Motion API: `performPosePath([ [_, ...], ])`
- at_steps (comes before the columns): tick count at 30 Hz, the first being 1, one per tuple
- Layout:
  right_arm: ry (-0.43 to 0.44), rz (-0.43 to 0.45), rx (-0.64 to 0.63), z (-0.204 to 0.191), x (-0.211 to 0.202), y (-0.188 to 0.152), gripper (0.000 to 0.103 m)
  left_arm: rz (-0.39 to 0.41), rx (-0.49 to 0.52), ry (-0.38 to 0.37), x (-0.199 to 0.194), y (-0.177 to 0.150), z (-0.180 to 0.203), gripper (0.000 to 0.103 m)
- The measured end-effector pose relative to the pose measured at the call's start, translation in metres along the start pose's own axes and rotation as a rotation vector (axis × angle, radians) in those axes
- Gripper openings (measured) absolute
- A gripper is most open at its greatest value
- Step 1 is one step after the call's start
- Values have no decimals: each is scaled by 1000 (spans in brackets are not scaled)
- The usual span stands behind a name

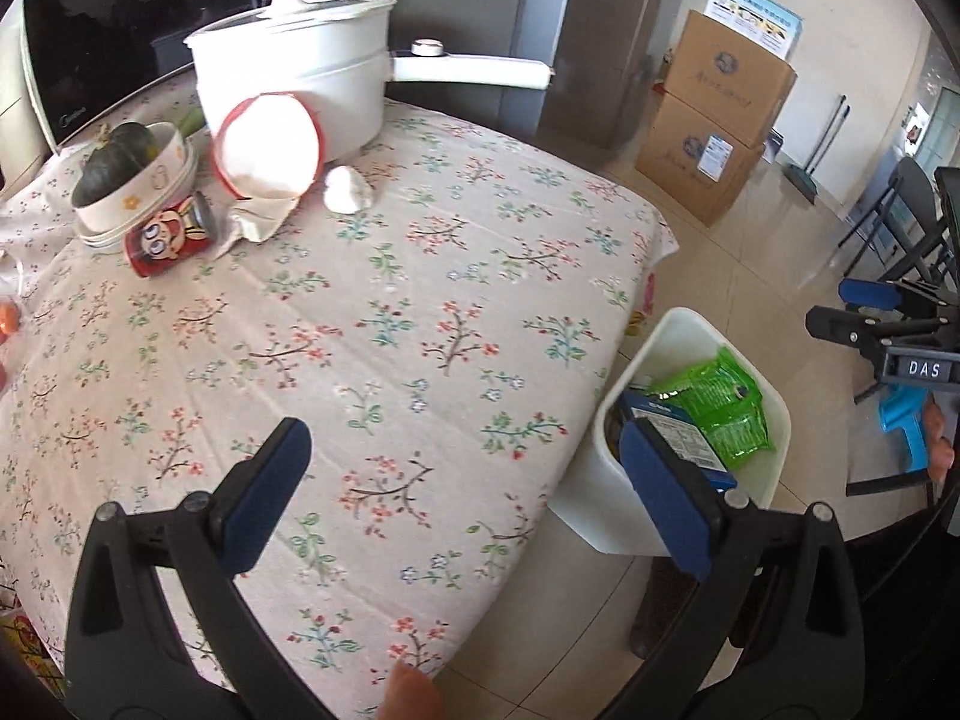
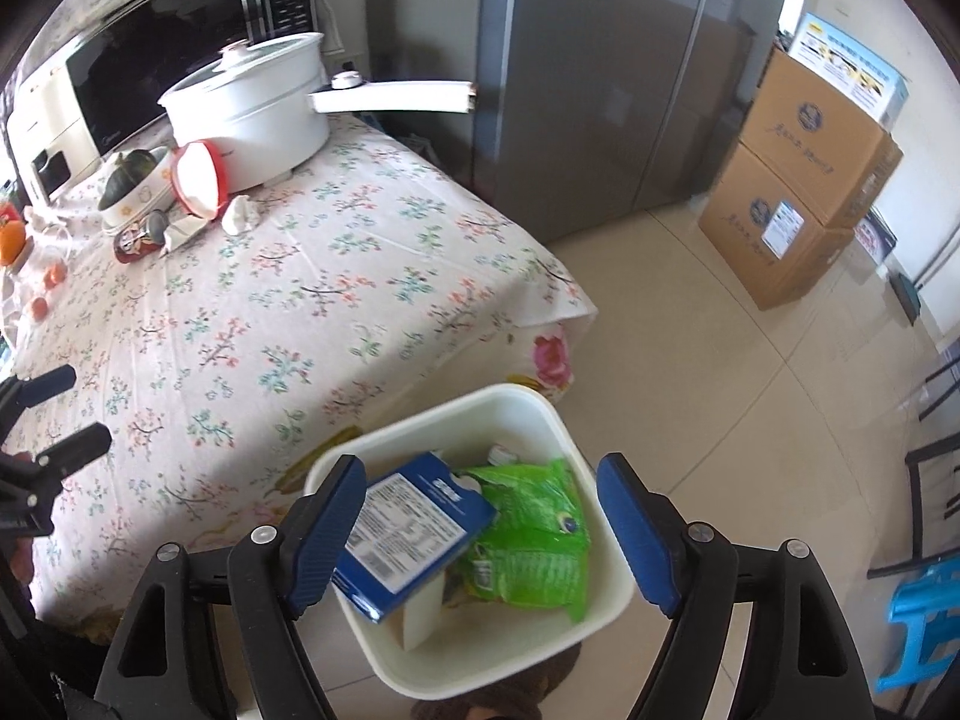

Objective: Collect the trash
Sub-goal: 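Open the left tool to drop the biscuit bag into the bin, then move the left tool to the red cartoon can and grasp it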

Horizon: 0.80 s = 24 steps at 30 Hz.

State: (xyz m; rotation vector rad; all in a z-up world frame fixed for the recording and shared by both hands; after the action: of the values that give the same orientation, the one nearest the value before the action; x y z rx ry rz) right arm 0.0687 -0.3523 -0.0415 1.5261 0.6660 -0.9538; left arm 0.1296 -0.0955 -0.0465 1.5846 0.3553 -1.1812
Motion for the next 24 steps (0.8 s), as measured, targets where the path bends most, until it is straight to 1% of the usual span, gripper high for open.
performPosePath([
  [5,22,16,-43,-34,5,14,84,17,-58,44,-9,3,-35,102],
  [15,67,32,-96,-90,20,38,85,43,-155,130,-17,1,-86,102],
  [24,103,55,-138,-133,34,56,86,62,-193,236,-22,-1,-131,102],
])
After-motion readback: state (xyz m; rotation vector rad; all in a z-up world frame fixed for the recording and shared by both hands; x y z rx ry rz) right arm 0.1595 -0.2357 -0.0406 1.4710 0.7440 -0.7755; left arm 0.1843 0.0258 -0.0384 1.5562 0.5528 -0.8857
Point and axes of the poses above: each gripper's, at about its wrist camera, not at the fingertips, and x roughly the way its jaws point, z to its right, y to its top, the point moved 1 cm from there along x, roughly the way its jaws point, and after that the axes turned 4 degrees about y, right-handed, at the moved point
